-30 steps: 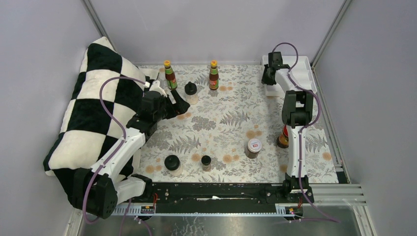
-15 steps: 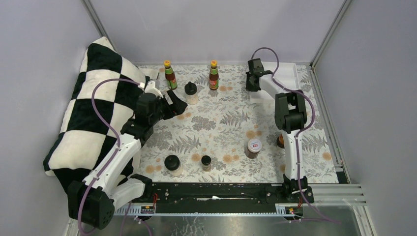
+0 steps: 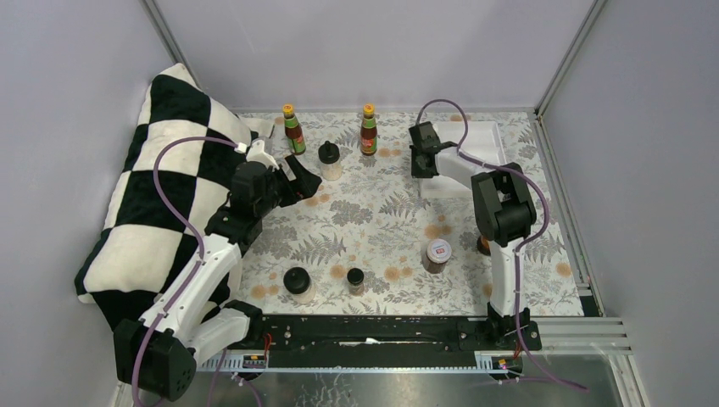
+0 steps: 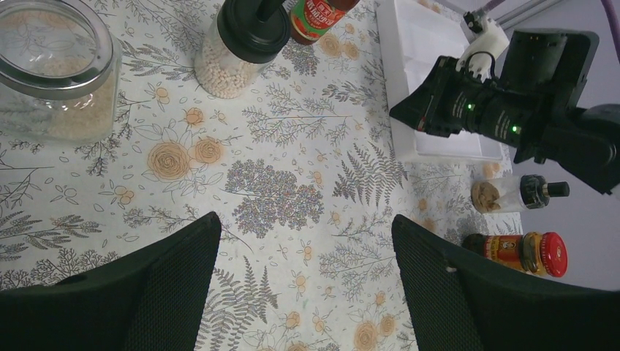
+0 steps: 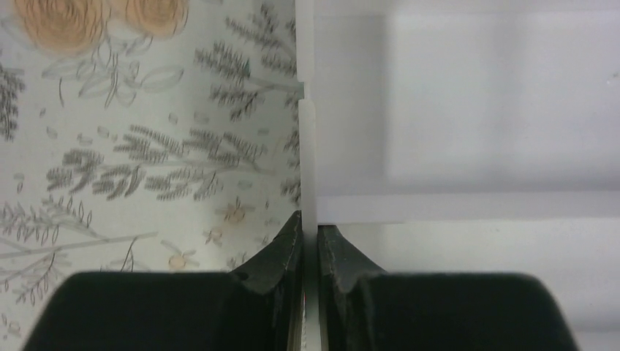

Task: Organize the condiment bottles
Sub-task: Move the storage box to the center of the board.

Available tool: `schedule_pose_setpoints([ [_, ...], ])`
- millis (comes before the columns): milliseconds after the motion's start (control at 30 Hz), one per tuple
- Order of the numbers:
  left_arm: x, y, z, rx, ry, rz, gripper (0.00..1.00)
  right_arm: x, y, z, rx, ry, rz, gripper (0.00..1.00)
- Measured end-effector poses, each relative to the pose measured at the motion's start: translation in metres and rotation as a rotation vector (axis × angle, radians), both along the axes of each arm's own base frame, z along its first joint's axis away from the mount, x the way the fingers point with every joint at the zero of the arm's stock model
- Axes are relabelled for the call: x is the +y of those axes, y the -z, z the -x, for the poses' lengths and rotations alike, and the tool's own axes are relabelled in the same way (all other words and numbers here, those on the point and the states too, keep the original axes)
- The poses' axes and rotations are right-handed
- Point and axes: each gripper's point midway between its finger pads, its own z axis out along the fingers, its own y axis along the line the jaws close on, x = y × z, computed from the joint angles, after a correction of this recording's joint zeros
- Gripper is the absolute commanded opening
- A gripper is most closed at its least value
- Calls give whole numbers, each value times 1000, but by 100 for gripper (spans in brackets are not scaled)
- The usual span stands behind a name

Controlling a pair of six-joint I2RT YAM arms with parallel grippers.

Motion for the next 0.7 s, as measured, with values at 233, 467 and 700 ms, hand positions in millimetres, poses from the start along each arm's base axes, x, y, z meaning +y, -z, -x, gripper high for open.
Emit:
schedule_pose_setpoints([
  [233, 0, 0, 1, 0, 0, 0, 91, 17, 0, 33, 7, -12, 8, 6],
  [467, 0, -1, 1, 0, 0, 1, 90, 23, 0, 46, 11, -16, 6, 4],
  [700, -1, -2, 2, -1, 1, 7, 90, 39, 0, 64, 22, -31, -1, 3],
])
